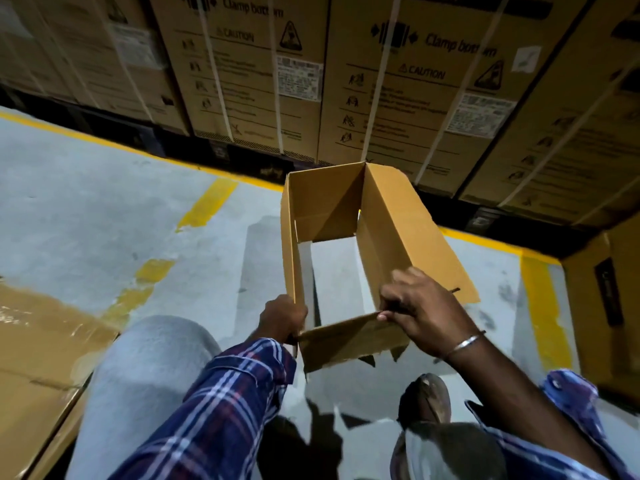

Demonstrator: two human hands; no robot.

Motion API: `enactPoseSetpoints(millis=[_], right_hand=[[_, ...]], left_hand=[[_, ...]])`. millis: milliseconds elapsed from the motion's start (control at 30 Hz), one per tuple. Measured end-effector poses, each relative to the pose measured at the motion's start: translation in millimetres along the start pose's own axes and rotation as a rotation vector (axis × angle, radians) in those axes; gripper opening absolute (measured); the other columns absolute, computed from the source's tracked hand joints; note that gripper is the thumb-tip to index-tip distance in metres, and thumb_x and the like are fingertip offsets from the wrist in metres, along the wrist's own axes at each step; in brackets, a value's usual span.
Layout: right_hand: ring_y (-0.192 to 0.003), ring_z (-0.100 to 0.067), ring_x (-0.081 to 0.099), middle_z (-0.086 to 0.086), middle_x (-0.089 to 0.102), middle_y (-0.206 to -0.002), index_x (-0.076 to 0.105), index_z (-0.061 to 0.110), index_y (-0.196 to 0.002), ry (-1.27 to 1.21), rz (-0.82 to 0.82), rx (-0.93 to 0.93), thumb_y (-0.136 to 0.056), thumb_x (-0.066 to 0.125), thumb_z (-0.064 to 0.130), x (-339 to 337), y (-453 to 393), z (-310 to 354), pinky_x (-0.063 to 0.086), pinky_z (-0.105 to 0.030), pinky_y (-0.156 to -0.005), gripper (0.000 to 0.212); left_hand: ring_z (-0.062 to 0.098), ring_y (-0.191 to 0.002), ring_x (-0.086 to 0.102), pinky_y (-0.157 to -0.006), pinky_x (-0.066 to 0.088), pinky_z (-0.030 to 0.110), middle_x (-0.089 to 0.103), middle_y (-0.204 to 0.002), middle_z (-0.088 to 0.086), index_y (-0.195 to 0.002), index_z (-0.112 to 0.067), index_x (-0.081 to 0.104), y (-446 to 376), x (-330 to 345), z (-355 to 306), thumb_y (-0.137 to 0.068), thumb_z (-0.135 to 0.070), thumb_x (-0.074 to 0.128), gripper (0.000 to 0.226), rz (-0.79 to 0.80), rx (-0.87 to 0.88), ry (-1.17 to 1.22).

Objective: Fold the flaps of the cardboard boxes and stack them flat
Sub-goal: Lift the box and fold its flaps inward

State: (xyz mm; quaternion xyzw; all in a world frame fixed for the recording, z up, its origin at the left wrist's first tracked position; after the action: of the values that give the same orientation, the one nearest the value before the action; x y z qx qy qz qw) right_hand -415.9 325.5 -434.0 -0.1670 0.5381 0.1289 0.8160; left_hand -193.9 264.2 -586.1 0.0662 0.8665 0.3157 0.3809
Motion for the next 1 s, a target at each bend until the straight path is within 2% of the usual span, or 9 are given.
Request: enactPoseSetpoints(millis=[100, 167, 233, 333, 467, 633, 700, 833, 1000], right_hand=[[-0.078, -0.007, 0.053, 0.009, 0.054, -0.078, 0.063, 0.027, -0.073, -0.259, 0.308, 0.195, -0.077, 0.086, 0.030, 18, 28, -16, 0.047, -0.039, -0.069, 0.023], [-0.083, -0.008, 0.066, 0.005, 0.070, -0.088, 0.077, 0.023, -0.085, -0.412, 0.601, 0.316, -0.077, 0.088, 0.033, 34, 50, -21, 0.052, -0.035, -0.078, 0.016], [-0.099, -0.011, 0.069, 0.005, 0.074, -0.104, 0.078, 0.022, -0.105, -0.398, 0.713, 0.427, -0.080, 0.086, 0.037, 48, 61, -29, 0.054, -0.032, -0.089, 0.030], [-0.087, -0.017, 0.063, 0.006, 0.066, -0.092, 0.067, 0.022, -0.101, -0.297, 0.549, 0.557, -0.080, 0.084, 0.043, 65, 43, -48, 0.051, -0.031, -0.079, 0.034], [-0.082, -0.020, 0.066, 0.001, 0.067, -0.085, 0.061, 0.021, -0.084, -0.477, 0.387, 0.882, -0.076, 0.063, 0.081, 89, 30, -60, 0.059, -0.041, -0.076, 0.060], [-0.091, -0.037, 0.070, -0.014, 0.070, -0.102, 0.065, 0.015, -0.108, -0.886, 0.075, 1.159, -0.034, 0.060, 0.103, 115, 18, -75, 0.062, -0.054, -0.077, 0.115], [-0.089, -0.037, 0.070, -0.014, 0.068, -0.096, 0.063, 0.012, -0.100, -0.891, 0.074, 1.164, -0.031, 0.067, 0.099, 107, 8, -68, 0.059, -0.057, -0.083, 0.112], [-0.106, -0.037, 0.061, -0.008, 0.055, -0.113, 0.043, 0.016, -0.111, -0.758, 0.289, 1.071, -0.069, 0.068, 0.084, 94, -8, -41, 0.052, -0.049, -0.083, 0.084], [-0.100, -0.027, 0.065, -0.005, 0.067, -0.110, 0.059, 0.019, -0.109, -0.610, 0.230, 0.954, -0.087, 0.066, 0.063, 112, -11, -49, 0.055, -0.045, -0.094, 0.050]], left_hand=[[0.036, -0.114, 0.064, -0.083, 0.050, 0.034, 0.064, -0.130, 0.018, -0.126, -0.003, 0.061, -2, -2, -3, -0.101, -0.028, 0.056, 0.036, -0.029, 0.009, -0.050], [0.034, -0.110, 0.065, -0.076, 0.046, 0.032, 0.064, -0.126, 0.018, -0.123, -0.001, 0.061, 2, -1, -9, -0.101, -0.023, 0.055, 0.031, -0.040, 0.034, -0.041], [0.028, -0.095, 0.064, -0.065, 0.043, 0.025, 0.065, -0.117, 0.015, -0.111, -0.003, 0.061, 3, 1, -16, -0.102, -0.020, 0.054, 0.020, -0.057, 0.073, -0.034], [0.015, -0.069, 0.053, -0.051, 0.037, 0.021, 0.061, -0.099, 0.010, -0.097, -0.006, 0.055, 10, 4, -26, -0.102, -0.016, 0.054, 0.011, -0.099, 0.106, 0.004], [0.031, -0.085, 0.069, -0.074, 0.062, 0.041, 0.069, -0.099, 0.014, -0.095, -0.004, 0.062, 21, 17, -26, -0.095, -0.014, 0.058, 0.010, -0.121, 0.113, 0.076], [0.031, -0.089, 0.069, -0.066, 0.045, 0.029, 0.073, -0.101, 0.015, -0.098, -0.001, 0.071, 54, 45, -43, -0.093, -0.018, 0.061, 0.021, -0.139, 0.222, 0.051], [0.026, -0.083, 0.069, -0.064, 0.044, 0.027, 0.074, -0.096, 0.011, -0.096, -0.004, 0.073, 69, 61, -49, -0.094, -0.020, 0.060, 0.020, -0.136, 0.271, 0.059], [0.023, -0.083, 0.072, -0.073, 0.062, 0.035, 0.073, -0.091, 0.004, -0.097, -0.012, 0.073, 81, 83, -50, -0.095, -0.024, 0.056, 0.021, -0.145, 0.305, 0.096], [0.024, -0.081, 0.071, -0.071, 0.061, 0.039, 0.073, -0.090, 0.005, -0.094, -0.012, 0.074, 82, 82, -49, -0.095, -0.024, 0.051, 0.026, -0.170, 0.349, 0.033]])
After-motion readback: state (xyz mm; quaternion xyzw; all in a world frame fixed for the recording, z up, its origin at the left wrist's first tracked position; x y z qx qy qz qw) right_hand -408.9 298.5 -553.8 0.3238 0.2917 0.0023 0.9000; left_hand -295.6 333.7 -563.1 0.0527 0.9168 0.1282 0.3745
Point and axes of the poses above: each hand's wrist, its own y-axis away from the middle knuckle, its own x-axis out of the palm, z = x × y, the point moved 6 cm from there along -y, towards the middle knuckle
